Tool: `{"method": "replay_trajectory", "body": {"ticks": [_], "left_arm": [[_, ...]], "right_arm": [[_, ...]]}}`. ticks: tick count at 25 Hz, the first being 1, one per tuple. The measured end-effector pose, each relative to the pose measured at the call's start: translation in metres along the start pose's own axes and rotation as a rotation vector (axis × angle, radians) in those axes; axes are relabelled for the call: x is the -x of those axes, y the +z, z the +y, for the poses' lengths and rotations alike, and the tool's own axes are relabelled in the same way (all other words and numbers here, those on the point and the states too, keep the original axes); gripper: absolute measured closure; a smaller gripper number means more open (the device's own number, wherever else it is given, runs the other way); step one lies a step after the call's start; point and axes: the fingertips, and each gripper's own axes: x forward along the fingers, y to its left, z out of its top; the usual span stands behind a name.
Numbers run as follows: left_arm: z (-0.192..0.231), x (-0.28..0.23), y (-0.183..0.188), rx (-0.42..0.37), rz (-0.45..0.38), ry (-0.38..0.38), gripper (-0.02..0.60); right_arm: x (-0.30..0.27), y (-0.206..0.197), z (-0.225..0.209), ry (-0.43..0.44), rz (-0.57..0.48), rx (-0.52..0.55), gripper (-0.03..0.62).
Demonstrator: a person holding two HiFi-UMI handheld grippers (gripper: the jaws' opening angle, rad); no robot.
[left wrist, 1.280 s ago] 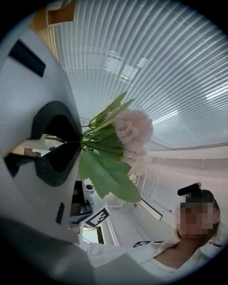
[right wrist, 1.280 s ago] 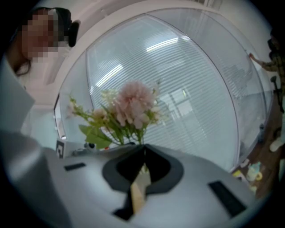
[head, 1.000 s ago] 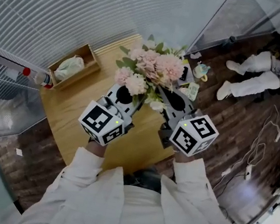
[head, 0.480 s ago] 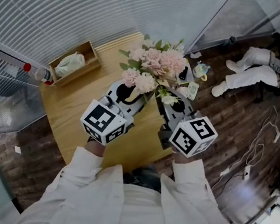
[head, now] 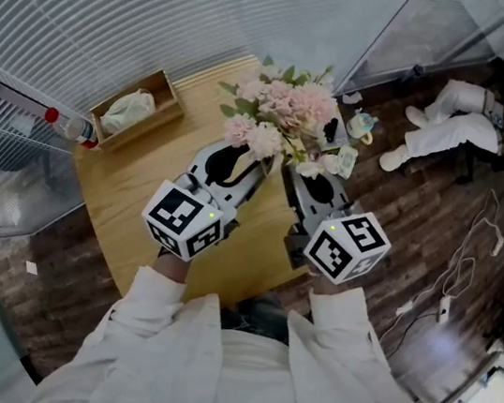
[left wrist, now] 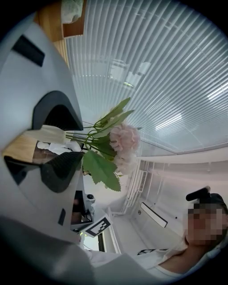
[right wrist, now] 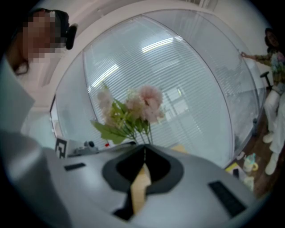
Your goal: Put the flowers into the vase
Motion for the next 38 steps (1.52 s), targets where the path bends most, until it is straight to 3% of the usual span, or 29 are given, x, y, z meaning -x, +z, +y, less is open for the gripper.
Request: {"method": "replay_trajectory", "body": {"ticks": [9,15,20,38], "left_arm": [[-0.017,0.021,-0.010,0.025,0.031,-0.021,0.445],[-0.033,0.042,-0.005,0.041,-0.012,-0.025,0.445],[-0.040,0.064,0.005,0.011,-0.057,0.023,0.445],[-0.094,0.103,-0.007,0.025,-0.044,-0.006,0.475]], "right_arm": [[0.014,-0.003,0.022,0.009,-0.021,0.023,0.580],[0.029,-0.005,0.041,0.019,-0.027,0.053,0.580],[0.042,-0.009,0.059,0.031,-0.030,0.071,0.580],[0.077,-0.027,0.106,0.052,-0.007,0.142,0.580]]}}
